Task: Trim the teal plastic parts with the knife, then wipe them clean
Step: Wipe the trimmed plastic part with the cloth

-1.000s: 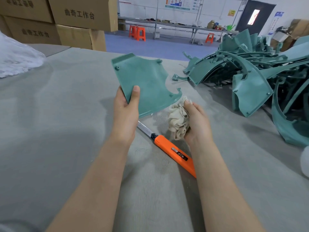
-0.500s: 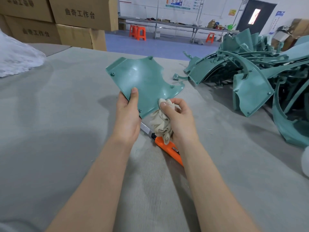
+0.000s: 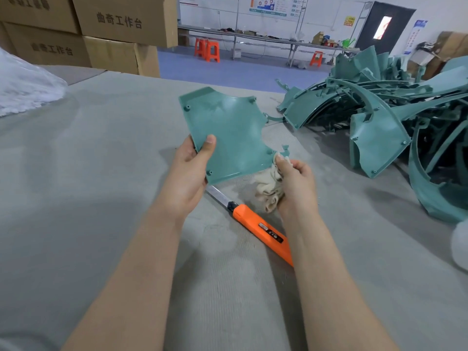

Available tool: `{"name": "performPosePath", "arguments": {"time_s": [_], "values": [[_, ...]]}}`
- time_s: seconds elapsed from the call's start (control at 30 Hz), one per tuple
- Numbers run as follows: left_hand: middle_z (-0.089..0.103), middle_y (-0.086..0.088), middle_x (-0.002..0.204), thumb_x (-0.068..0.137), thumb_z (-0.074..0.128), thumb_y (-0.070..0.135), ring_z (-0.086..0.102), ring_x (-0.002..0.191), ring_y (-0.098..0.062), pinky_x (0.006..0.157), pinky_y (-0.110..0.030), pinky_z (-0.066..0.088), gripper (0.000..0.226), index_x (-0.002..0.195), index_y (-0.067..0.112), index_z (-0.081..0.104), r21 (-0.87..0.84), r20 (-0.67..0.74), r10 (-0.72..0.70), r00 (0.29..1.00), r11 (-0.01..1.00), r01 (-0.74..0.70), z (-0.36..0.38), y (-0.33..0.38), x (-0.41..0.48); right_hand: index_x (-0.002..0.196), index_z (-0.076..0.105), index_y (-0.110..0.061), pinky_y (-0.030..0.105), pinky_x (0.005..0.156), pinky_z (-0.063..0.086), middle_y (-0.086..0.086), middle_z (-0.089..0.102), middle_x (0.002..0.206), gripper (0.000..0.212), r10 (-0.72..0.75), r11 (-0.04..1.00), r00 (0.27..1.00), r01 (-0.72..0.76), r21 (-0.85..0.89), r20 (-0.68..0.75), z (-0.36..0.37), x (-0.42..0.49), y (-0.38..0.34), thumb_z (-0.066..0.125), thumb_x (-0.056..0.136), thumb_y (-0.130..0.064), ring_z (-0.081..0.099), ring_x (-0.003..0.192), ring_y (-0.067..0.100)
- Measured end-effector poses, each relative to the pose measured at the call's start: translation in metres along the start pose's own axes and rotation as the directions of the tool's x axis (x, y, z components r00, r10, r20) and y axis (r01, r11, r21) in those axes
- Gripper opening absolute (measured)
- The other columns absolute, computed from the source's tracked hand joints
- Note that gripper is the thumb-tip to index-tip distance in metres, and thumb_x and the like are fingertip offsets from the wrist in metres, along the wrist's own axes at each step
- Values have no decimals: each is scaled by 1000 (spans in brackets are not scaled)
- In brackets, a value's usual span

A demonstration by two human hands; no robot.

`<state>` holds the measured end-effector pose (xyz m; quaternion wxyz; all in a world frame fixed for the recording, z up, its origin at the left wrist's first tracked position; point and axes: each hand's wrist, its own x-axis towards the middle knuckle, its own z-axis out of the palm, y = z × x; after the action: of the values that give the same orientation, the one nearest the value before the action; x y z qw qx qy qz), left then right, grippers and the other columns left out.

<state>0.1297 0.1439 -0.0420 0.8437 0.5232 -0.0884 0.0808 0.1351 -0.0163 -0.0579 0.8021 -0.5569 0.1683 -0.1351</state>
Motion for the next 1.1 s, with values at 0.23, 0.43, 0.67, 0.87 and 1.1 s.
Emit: {"name": "performPosePath", "arguments": {"time_s": [0.23, 0.43, 0.67, 0.87, 1.1], "values": [[73, 5, 104, 100, 42, 15, 69, 98, -12, 74, -27, 57, 23, 115, 16, 59, -54, 102, -30, 994, 998, 36, -14, 5, 3, 121, 55, 3, 41, 89, 56, 18, 68, 110, 32, 158, 967, 987, -152, 203, -12, -18, 18, -7, 63, 93, -11, 68, 94, 29], [73, 2, 108, 99, 42, 17, 68, 103, -15, 78, -29, 57, 24, 116, 15, 60, -164, 96, -28, 995, 985, 44, -26, 9, 5, 118, 57, -4, 46, 94, 53, 18, 64, 116, 27, 195, 950, 980, -179, 257, -38, -28, 23, -9, 63, 92, -9, 64, 96, 28], [70, 2, 114, 103, 42, 20, 68, 102, -14, 70, -27, 57, 23, 120, 20, 57, -252, -151, -65, 986, 967, 26, -29, 5, 11, 109, 60, -6, 40, 74, 58, 13, 68, 97, 19, 182, 958, 981, -163, 234, -60, -20, 20, -8, 63, 93, -16, 66, 72, 22], [71, 4, 107, 104, 41, 19, 69, 96, -12, 70, -26, 57, 22, 120, 19, 56, -228, -210, -61, 976, 974, 12, -13, -3, 9, 101, 68, 3, 46, 88, 56, 16, 74, 93, 27, 242, 926, 956, -278, 255, 164, 17, -7, 2, 70, 88, -20, 72, 84, 28], [71, 5, 104, 102, 42, 15, 69, 94, -11, 87, -34, 56, 17, 110, 20, 57, -185, -167, -27, 986, 983, -4, 5, -10, 5, 129, 59, -6, 47, 84, 56, 16, 66, 122, 49, 279, 812, 900, -407, 418, 334, 33, -21, 9, 50, 98, -43, 63, 113, 32]]}}
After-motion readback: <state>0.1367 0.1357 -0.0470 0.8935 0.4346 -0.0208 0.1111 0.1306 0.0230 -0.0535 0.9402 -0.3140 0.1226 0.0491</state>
